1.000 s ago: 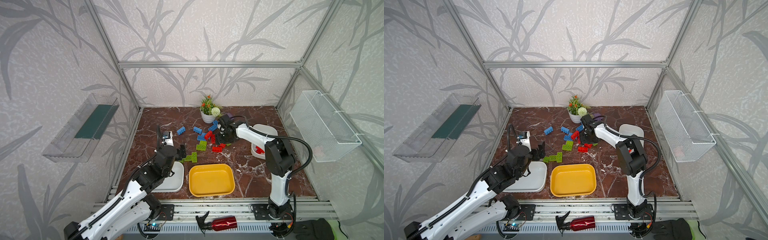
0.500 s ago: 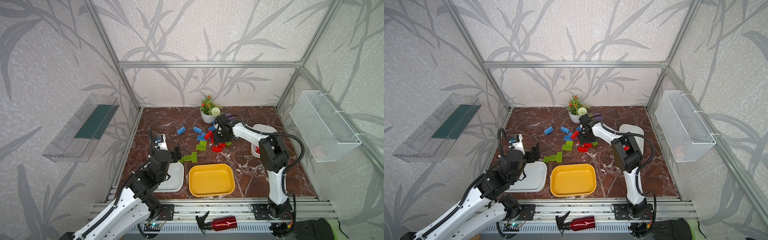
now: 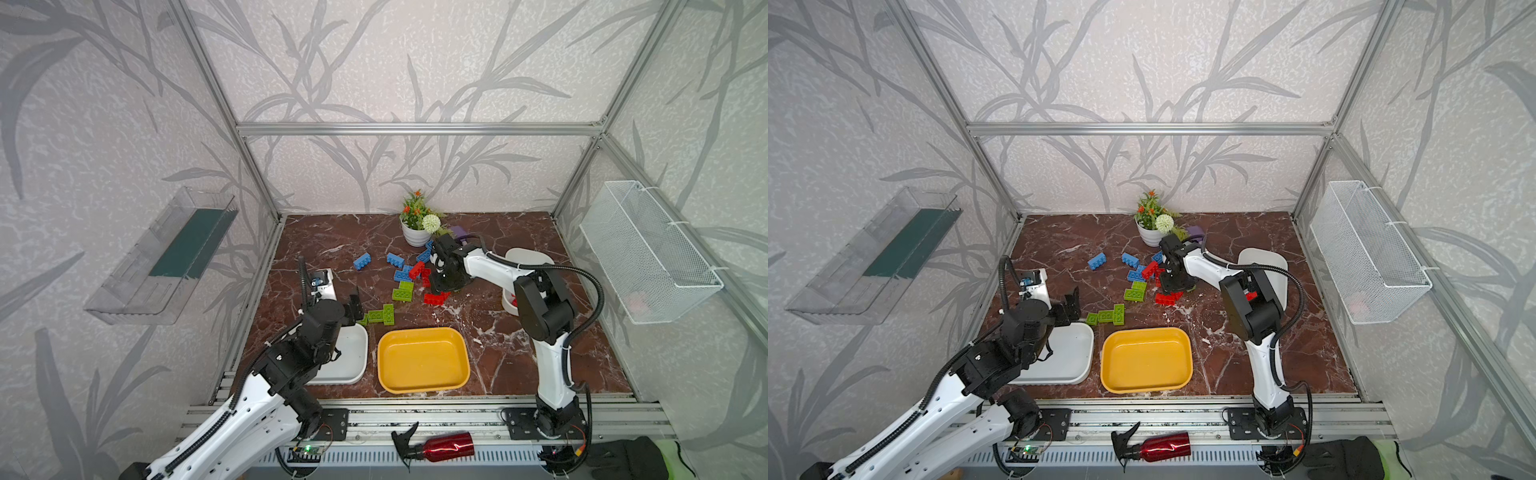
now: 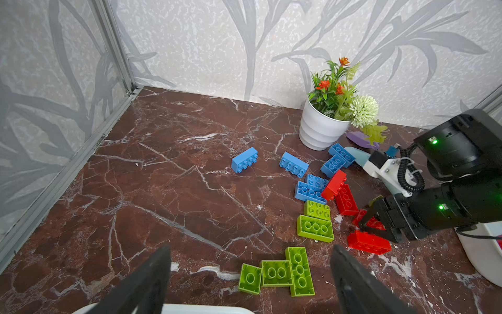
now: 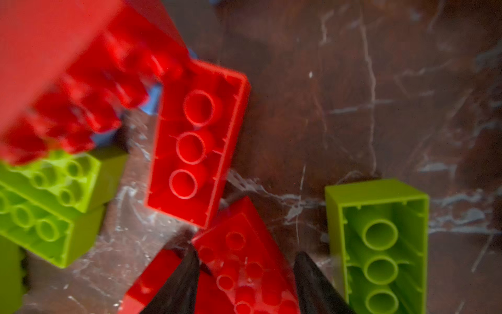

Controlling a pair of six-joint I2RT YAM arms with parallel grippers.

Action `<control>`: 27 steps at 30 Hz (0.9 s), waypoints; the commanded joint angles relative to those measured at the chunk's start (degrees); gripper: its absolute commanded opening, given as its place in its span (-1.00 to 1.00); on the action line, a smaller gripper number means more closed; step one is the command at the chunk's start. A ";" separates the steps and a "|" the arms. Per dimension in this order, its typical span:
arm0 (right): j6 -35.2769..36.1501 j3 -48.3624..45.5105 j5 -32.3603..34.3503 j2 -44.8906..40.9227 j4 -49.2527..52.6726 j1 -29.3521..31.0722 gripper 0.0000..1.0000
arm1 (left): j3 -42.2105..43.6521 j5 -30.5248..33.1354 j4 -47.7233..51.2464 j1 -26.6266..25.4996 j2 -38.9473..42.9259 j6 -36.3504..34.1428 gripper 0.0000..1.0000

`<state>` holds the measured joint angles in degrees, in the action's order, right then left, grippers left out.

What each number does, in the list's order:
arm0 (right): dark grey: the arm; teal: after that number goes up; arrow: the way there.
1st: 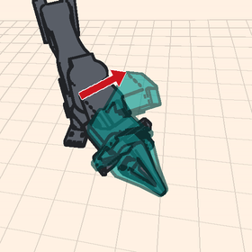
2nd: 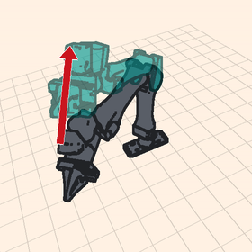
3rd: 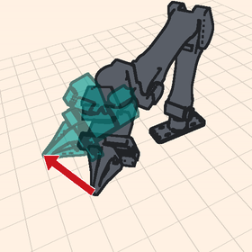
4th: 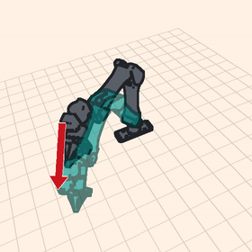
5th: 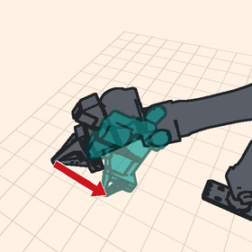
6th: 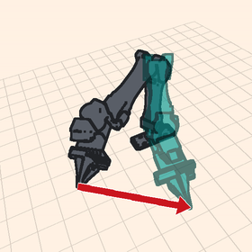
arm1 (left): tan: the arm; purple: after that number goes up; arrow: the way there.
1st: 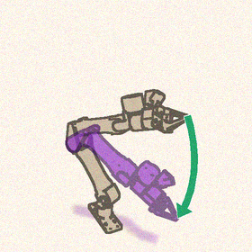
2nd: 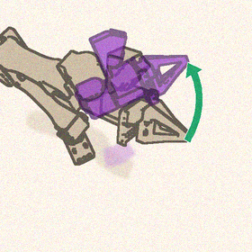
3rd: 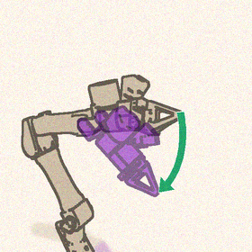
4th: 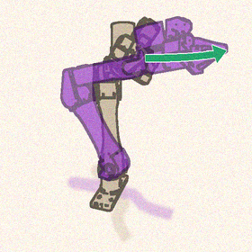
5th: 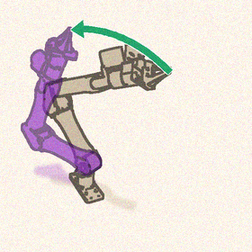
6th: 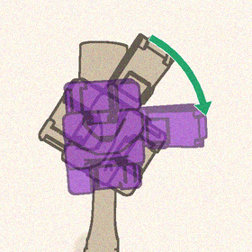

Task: Sort the legos into containers by color
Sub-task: 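Lower the right gripper onto a red brick near the lime bricks and grasp, then carry the red brick with the right gripper and drop it into the white tub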

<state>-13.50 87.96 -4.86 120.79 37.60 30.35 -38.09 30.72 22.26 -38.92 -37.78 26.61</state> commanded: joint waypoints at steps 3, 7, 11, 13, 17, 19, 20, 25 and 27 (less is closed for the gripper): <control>-0.10 -2.53 2.59 -1.70 1.80 0.14 -0.04 | 0.24 -0.88 -0.88 0.22 -0.64 0.90 0.81; -0.52 -2.62 4.12 -1.94 2.53 0.17 -0.34 | 0.12 -1.46 -1.82 0.24 -1.48 0.74 0.81; -0.63 -2.49 5.31 -3.55 3.66 0.13 -0.58 | -0.37 -2.17 -2.42 0.20 -2.74 0.33 0.81; -0.57 -2.07 6.35 -5.30 4.84 0.15 -0.62 | -0.67 -2.90 -3.07 0.24 -3.65 -0.31 0.81; -0.57 -0.01 8.99 -9.78 8.60 -0.44 -0.63 | -2.33 -4.73 -4.73 0.21 -7.21 -1.92 0.81; -0.57 0.45 10.10 -12.37 10.14 -1.56 -0.63 | -3.63 -7.04 -6.49 0.20 -10.18 -3.20 0.81; -0.57 0.25 10.22 -13.88 10.51 -2.23 -0.63 | -4.38 -8.33 -7.22 0.23 -11.65 -3.96 0.81; -1.07 -3.75 10.69 -21.08 10.90 -9.42 -0.63 | -12.16 -18.82 -8.59 0.12 -22.78 -8.27 0.81; -1.26 -6.31 11.24 -23.49 10.55 -13.18 -0.63 | -14.95 -21.66 -9.23 -0.01 -26.79 -8.33 0.80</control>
<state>-13.93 84.62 4.34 99.92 45.25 20.95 -49.34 15.79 15.51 -38.89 -61.34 20.93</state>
